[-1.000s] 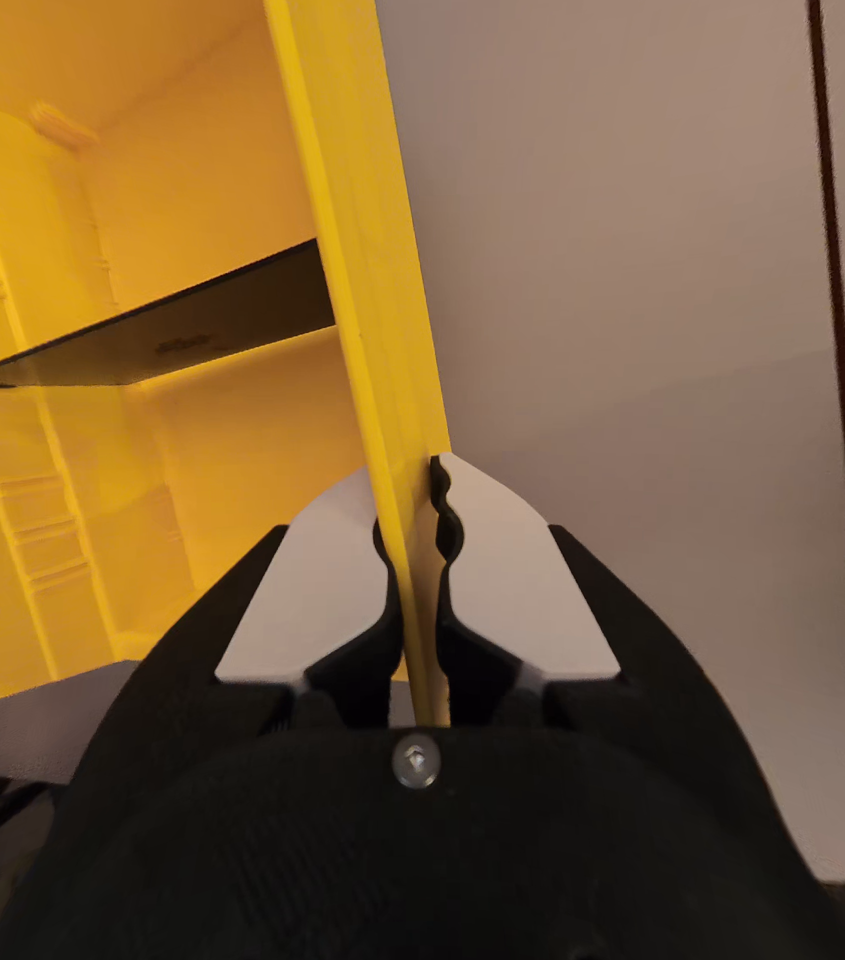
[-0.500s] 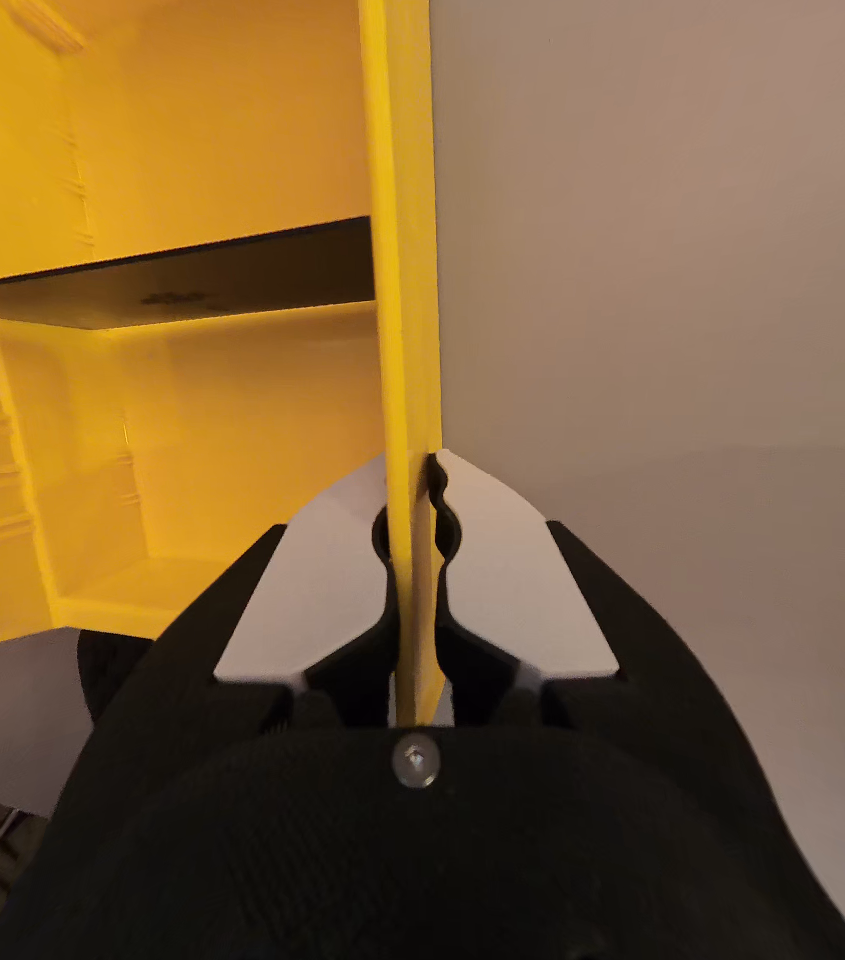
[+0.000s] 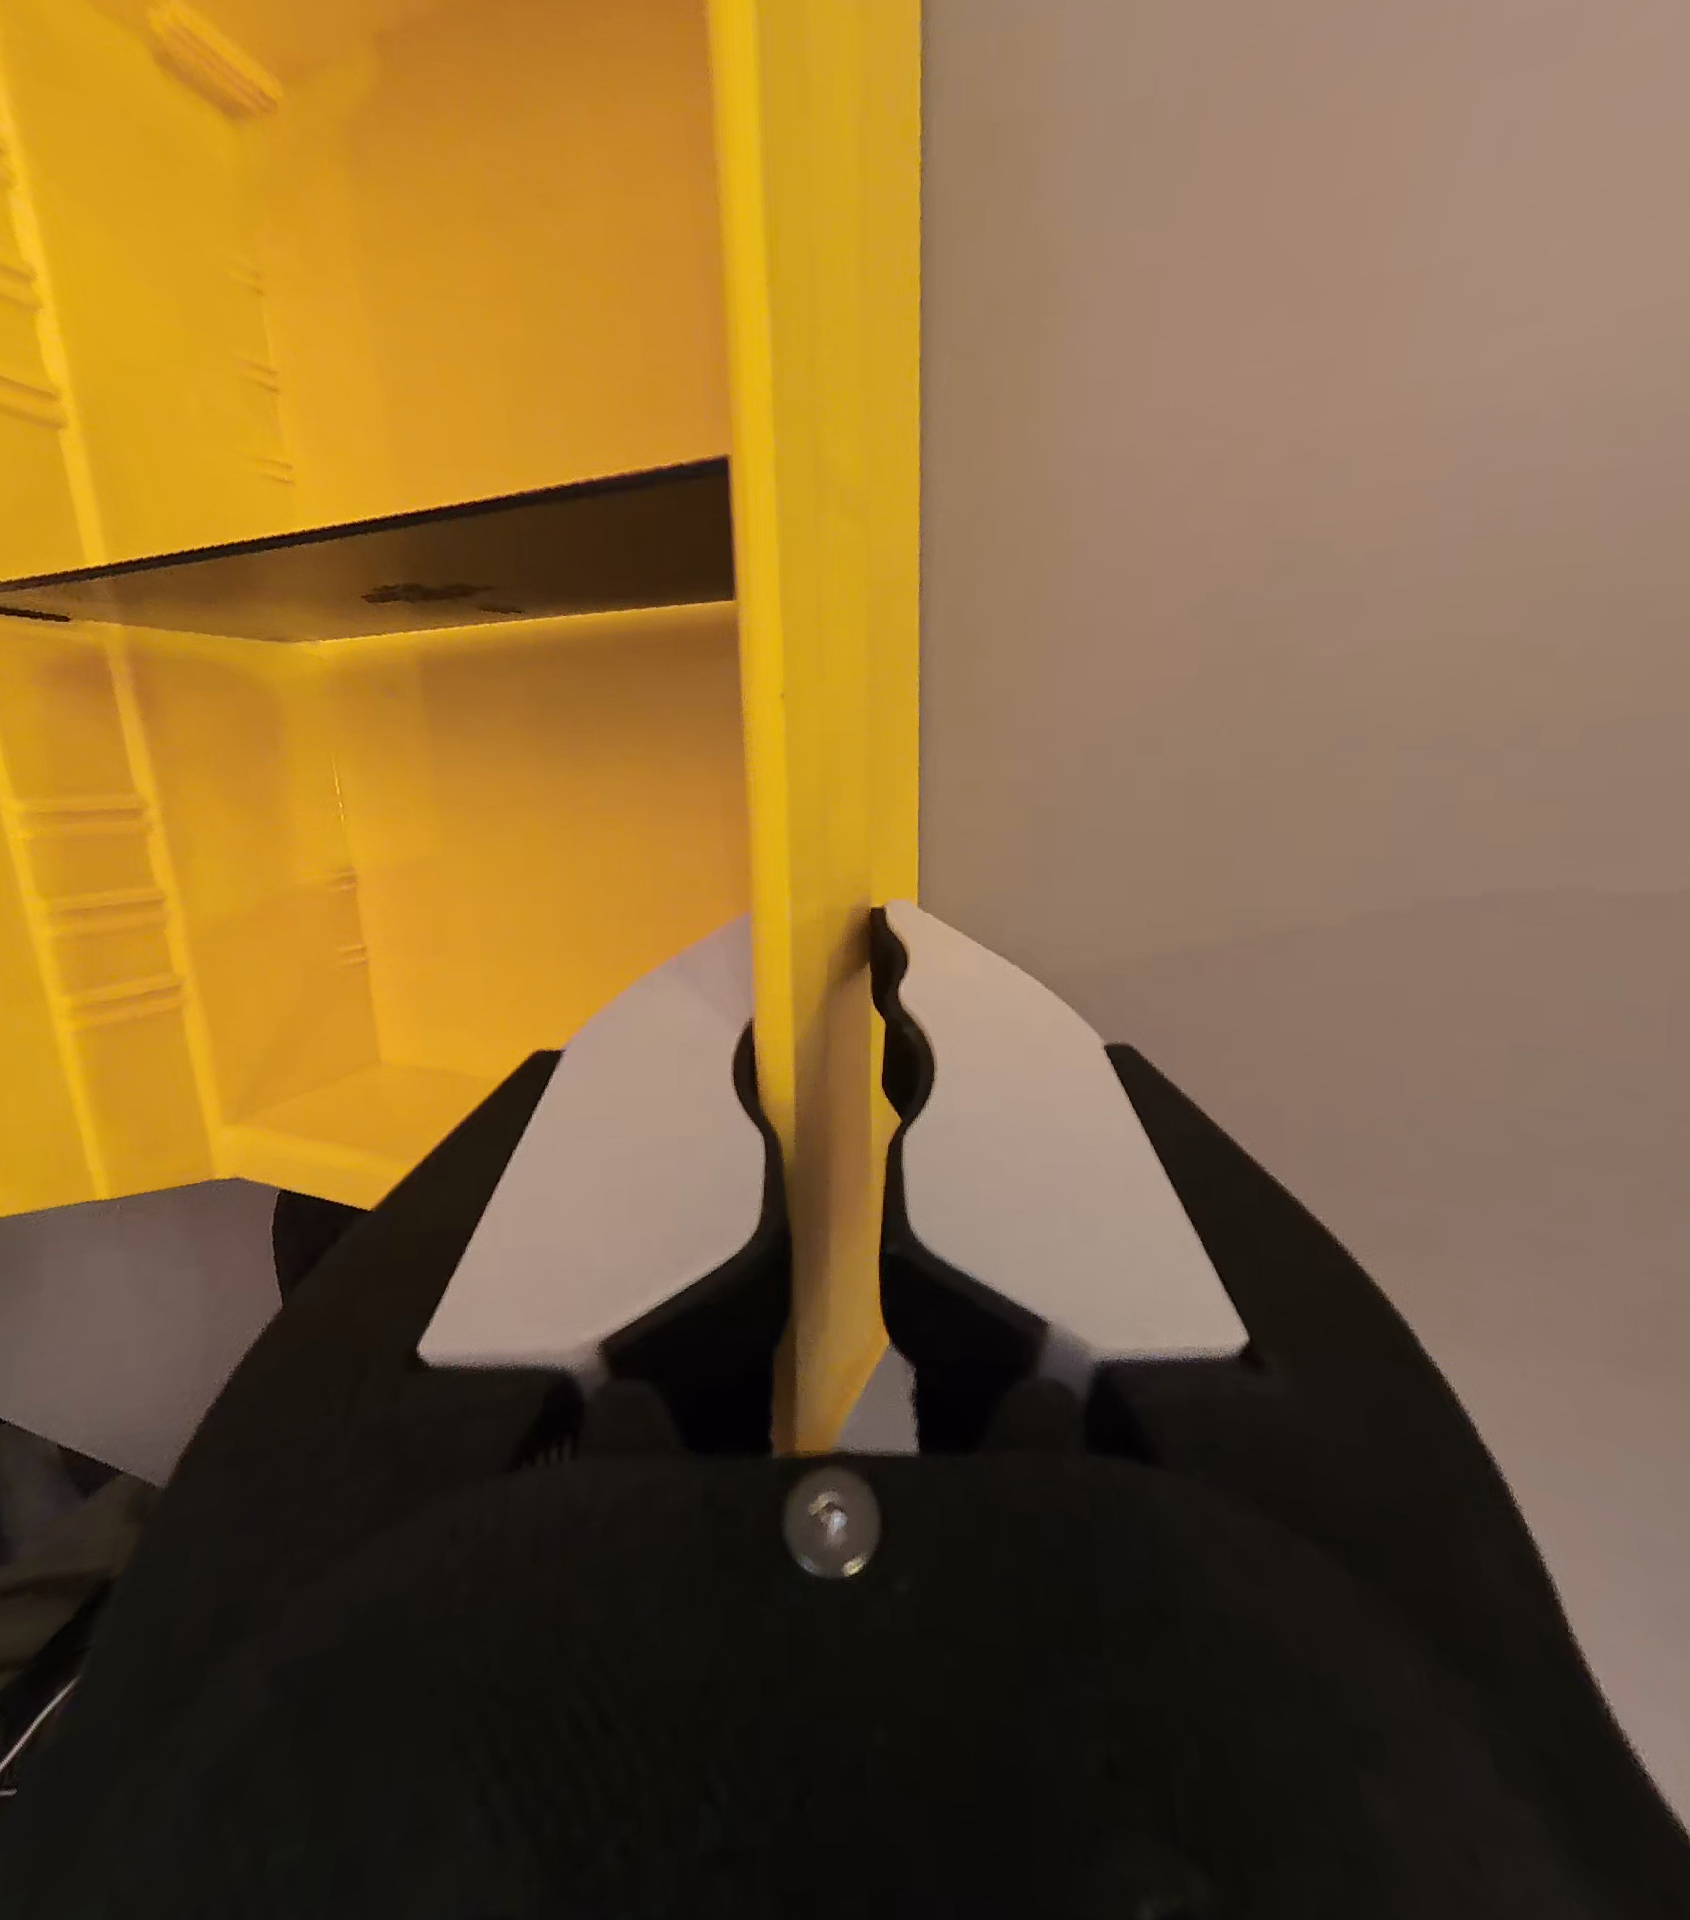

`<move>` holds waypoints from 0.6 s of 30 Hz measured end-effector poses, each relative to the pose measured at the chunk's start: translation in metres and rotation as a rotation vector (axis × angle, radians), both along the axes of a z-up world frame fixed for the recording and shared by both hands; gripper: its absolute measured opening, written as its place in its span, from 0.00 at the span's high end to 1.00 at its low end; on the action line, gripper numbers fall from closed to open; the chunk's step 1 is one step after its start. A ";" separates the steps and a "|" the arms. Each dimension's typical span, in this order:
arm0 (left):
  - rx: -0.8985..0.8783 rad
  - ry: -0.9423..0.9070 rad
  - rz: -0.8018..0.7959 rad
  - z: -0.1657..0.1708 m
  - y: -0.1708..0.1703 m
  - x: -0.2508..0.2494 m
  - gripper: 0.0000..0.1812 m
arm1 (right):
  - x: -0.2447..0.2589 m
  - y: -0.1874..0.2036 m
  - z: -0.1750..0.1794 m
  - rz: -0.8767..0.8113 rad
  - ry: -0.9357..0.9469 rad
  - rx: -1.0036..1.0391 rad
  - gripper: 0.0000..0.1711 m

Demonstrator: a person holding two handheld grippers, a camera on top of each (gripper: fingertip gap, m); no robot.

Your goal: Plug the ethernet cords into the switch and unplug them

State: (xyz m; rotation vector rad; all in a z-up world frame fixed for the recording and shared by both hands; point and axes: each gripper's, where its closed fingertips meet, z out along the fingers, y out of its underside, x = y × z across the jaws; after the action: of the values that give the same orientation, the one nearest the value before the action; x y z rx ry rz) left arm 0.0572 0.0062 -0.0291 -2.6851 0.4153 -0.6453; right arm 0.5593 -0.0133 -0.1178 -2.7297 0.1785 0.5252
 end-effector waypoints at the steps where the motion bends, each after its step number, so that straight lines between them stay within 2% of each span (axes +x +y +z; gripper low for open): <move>1: -0.026 -0.031 0.018 -0.003 0.001 0.005 0.51 | 0.000 0.000 0.000 0.002 0.004 0.006 0.92; 3: -0.061 -0.031 -0.009 -0.013 0.000 0.018 0.51 | -0.001 0.001 0.000 0.006 0.011 0.020 0.91; 6: -0.046 0.074 -0.097 -0.035 0.002 0.030 0.53 | 0.000 0.001 0.000 0.007 0.011 0.012 0.91; 10: -0.176 0.136 -0.196 -0.067 -0.016 0.043 0.61 | 0.002 0.005 -0.001 0.021 -0.041 -0.014 0.93; 11: -0.190 0.141 -0.227 -0.070 -0.020 0.047 0.58 | 0.002 0.006 -0.002 0.021 -0.047 -0.023 0.93; 12: -0.192 0.138 -0.236 -0.070 -0.020 0.051 0.59 | 0.002 0.008 -0.003 0.025 -0.055 -0.034 0.93; 15: -0.169 0.137 -0.251 -0.066 -0.014 0.055 0.67 | -0.001 0.011 -0.005 0.046 -0.082 -0.050 0.93; 17: -0.170 0.152 -0.253 -0.066 -0.009 0.047 0.69 | -0.005 0.009 -0.004 0.058 -0.080 -0.059 0.93; 18: -0.172 0.135 -0.247 -0.064 -0.006 0.044 0.74 | -0.006 0.008 -0.004 0.061 -0.079 -0.065 0.93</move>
State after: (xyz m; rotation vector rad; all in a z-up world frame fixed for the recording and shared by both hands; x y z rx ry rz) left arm 0.1008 0.0006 -0.0933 -2.8772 0.7701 -0.5920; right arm 0.5534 -0.0052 -0.1221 -2.8217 0.0937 0.4337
